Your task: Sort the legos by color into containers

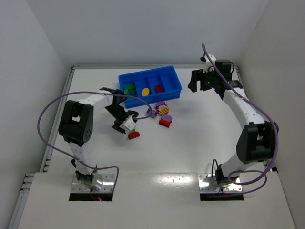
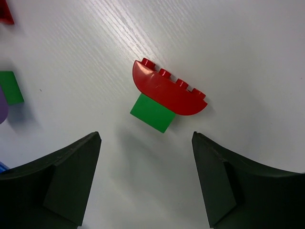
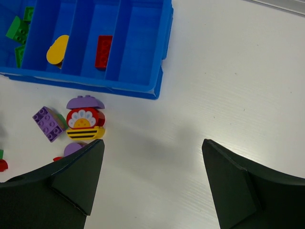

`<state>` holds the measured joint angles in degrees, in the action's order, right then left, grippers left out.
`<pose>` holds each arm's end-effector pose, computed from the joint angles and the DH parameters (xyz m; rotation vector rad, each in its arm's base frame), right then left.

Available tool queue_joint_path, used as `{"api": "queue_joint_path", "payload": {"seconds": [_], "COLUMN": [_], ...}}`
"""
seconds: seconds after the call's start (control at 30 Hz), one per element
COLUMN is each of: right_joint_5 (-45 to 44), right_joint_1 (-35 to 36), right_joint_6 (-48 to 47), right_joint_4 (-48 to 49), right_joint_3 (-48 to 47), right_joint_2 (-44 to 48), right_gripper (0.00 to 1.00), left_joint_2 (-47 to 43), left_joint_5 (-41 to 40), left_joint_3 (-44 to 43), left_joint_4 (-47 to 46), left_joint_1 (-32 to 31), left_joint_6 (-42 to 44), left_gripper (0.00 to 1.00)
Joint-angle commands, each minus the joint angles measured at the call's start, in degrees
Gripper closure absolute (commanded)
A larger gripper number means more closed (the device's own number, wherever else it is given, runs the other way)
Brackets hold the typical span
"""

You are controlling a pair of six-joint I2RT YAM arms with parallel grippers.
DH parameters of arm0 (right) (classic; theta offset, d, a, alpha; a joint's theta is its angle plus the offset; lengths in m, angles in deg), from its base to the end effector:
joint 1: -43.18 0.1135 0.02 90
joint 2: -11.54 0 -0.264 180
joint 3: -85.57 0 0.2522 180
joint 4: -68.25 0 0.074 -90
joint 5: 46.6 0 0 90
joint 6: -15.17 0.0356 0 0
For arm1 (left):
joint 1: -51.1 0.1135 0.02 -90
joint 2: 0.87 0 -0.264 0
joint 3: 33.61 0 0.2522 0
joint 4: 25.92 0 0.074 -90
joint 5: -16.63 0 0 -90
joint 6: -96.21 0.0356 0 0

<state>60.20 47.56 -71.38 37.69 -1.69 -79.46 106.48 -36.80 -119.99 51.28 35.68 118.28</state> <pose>0.3637 0.0382 0.3001 -0.1861 2.1591 0.3962 0.3025 -0.1054 0.1737 2.3610 1.2346 -0.7273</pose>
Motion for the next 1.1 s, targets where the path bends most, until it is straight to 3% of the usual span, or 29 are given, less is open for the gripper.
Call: {"api": "queue_joint_path", "payload": {"seconds": [0.0,0.2,0.8,0.9,1.07], "right_joint_5": [1.40,1.92,2.98,2.98,2.98], "right_joint_1": [-0.95,-1.48,-3.59,-3.59,-4.64], "right_joint_6": [1.12,1.13,1.66,1.66,2.18], "right_joint_4": [1.06,1.06,1.06,1.06,1.06], "right_joint_3": [0.63,1.16,3.36,3.97,4.59], "right_joint_2": [1.70,1.70,2.76,3.29,3.81], "right_gripper": [0.16,0.16,0.16,0.16,0.16], "left_joint_2": [0.49,0.49,1.72,1.72,1.72], "left_joint_5": [1.39,1.92,2.45,2.45,2.45], "left_joint_3": [0.90,3.71,5.91,6.43,6.44], "left_joint_4": [-1.92,-4.03,-4.73,-4.73,-3.68], "left_joint_1": [-0.58,-0.58,-3.30,-3.30,-4.36], "left_joint_6": [26.09,31.88,43.84,46.48,47.01], "left_gripper": [0.16,0.22,0.24,0.30,0.48]}}
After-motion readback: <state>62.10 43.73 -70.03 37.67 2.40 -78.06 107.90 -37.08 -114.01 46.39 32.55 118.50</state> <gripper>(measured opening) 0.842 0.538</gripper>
